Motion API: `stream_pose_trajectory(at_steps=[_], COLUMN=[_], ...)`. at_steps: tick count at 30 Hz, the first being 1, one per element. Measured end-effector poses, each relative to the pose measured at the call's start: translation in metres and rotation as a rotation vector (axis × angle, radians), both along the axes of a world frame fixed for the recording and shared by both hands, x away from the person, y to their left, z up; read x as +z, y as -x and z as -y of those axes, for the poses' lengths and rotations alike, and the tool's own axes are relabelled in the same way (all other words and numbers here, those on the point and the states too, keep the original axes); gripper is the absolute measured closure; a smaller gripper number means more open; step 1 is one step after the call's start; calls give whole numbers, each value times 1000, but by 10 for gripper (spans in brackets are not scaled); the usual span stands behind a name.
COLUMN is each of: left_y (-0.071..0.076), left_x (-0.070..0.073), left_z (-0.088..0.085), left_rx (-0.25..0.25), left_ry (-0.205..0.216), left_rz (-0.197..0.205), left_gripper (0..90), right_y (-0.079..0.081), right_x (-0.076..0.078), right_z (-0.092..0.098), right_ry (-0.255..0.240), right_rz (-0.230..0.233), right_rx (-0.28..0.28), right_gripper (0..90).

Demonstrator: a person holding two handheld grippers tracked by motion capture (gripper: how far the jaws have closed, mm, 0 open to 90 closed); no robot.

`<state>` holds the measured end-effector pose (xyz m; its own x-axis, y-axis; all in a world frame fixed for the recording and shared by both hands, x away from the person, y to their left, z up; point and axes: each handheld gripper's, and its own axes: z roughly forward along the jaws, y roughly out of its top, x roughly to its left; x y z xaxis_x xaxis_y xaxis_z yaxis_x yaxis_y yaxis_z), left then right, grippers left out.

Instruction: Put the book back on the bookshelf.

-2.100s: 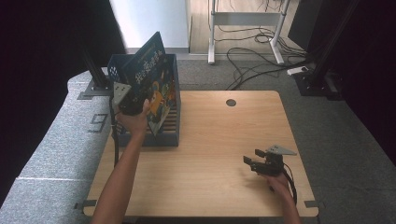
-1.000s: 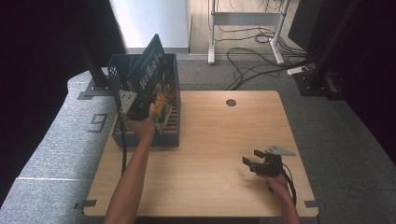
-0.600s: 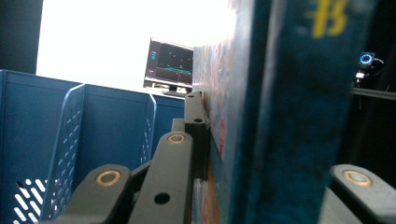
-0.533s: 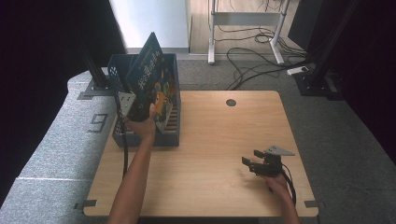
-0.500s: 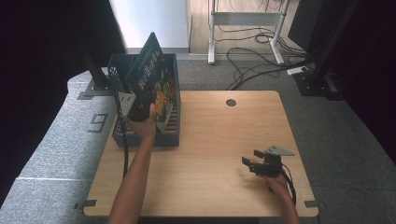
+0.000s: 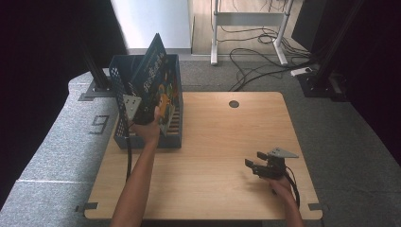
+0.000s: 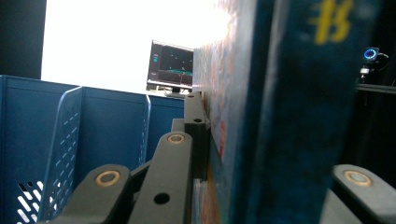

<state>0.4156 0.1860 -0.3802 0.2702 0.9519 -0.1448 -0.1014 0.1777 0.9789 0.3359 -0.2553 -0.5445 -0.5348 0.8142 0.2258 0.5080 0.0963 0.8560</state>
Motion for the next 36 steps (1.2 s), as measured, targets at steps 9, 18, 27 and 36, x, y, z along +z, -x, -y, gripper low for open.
stream_pose_trajectory(at_steps=[9, 18, 27, 36], left_y=[1, 2, 1, -3], left_x=[2, 1, 5, 6], left_z=[0, -2, 7, 16], left_rx=[3, -9, 18, 41], left_ry=[-14, -27, -14, -10], left_rz=[-7, -39, -27, -29], left_gripper=[826, 826, 823, 816], right_y=[1, 1, 1, 2], right_x=[1, 2, 1, 3], right_z=[0, 0, 0, 1], right_ry=[0, -1, 1, -4], right_rz=[4, 4, 3, 8], right_rx=[1, -1, -3, -4], right_gripper=[267, 266, 266, 267])
